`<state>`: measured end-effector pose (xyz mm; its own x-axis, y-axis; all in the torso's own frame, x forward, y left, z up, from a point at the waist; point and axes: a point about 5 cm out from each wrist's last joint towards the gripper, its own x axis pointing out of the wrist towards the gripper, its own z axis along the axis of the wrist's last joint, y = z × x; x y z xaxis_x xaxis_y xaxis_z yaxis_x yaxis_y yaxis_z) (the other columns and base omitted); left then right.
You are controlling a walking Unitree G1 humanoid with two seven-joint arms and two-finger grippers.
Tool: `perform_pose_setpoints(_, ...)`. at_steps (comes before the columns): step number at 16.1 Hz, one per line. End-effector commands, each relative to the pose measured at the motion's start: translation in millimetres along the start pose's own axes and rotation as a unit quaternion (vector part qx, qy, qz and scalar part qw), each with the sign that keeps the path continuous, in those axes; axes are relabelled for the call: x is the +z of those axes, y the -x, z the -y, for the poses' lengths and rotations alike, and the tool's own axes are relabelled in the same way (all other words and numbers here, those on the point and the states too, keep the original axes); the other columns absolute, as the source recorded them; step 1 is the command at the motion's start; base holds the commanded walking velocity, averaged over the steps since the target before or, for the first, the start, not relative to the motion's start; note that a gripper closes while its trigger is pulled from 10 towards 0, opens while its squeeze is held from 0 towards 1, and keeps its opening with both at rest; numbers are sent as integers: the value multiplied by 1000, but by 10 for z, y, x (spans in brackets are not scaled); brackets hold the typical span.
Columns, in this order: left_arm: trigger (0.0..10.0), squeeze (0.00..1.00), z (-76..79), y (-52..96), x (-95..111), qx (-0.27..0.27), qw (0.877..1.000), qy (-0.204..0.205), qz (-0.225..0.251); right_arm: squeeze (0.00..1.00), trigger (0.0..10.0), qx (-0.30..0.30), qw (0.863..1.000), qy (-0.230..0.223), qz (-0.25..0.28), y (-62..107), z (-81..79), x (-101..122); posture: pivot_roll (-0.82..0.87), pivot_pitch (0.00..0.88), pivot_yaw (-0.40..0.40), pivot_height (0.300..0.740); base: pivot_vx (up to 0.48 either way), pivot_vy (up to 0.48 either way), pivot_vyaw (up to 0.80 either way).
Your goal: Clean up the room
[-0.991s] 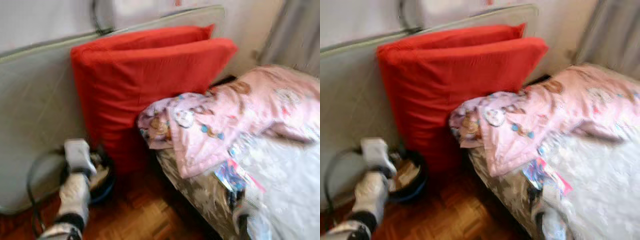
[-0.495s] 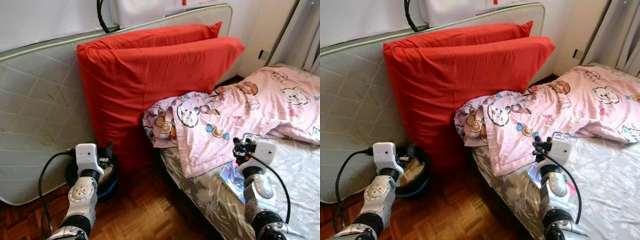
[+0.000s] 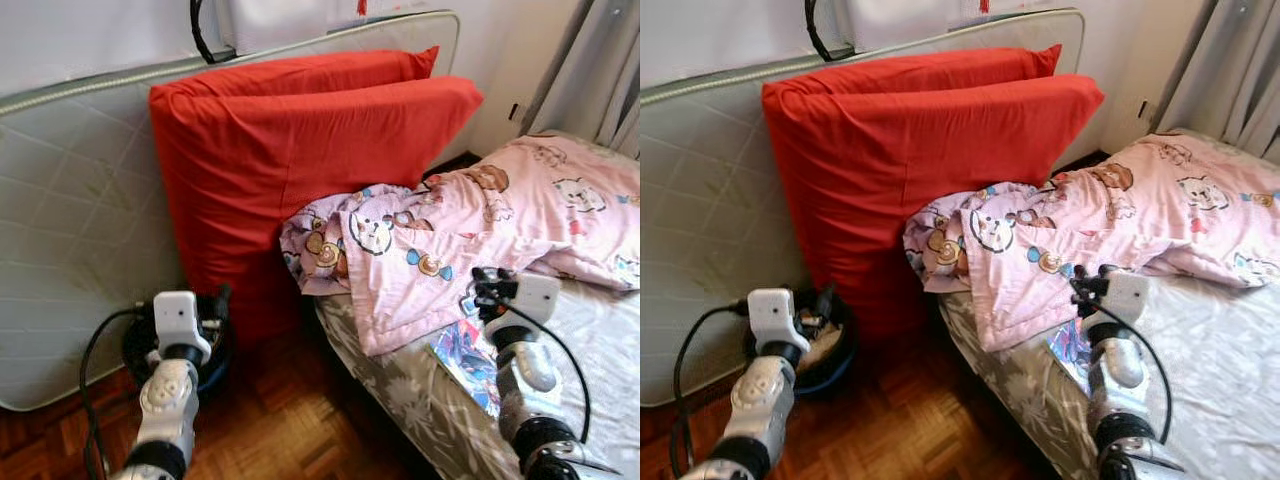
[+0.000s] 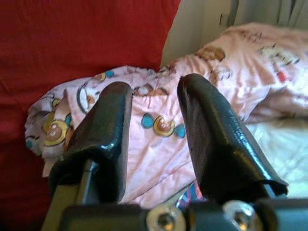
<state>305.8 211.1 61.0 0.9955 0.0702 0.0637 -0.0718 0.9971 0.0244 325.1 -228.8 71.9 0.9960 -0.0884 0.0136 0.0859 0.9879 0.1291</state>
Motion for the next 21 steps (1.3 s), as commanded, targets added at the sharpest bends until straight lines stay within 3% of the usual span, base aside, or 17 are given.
perform_pose_setpoints(1,10000,0,-26,18,32,7,1000,2,14,0,10000,2,1000,8,-4,51,47,-35,-1,0,-56,740,0,0,0)
perform_pose_setpoints(6,10000,0,-126,172,-15,10,1000,-9,12,0,10000,11,1000,22,-11,166,28,-146,5,6,-47,740,0,0,0)
perform_pose_setpoints(12,10000,0,-83,242,63,-3,1000,2,28,0,10000,19,999,40,17,255,-39,-132,-30,0,-21,740,0,0,0)
perform_pose_setpoints(16,10000,0,-105,460,6,-12,1000,-10,13,0,10000,22,999,47,14,515,-26,-250,-29,0,-2,740,0,0,0)
perform_pose_setpoints(19,10000,0,-262,405,-1,5,1000,-7,-12,0,10000,2,999,40,6,599,-12,-296,-42,0,22,740,0,0,0)
perform_pose_setpoints(21,10000,0,-172,380,-29,-39,999,-6,-29,0,10000,35,999,38,0,546,-142,-286,-53,0,43,740,0,0,0)
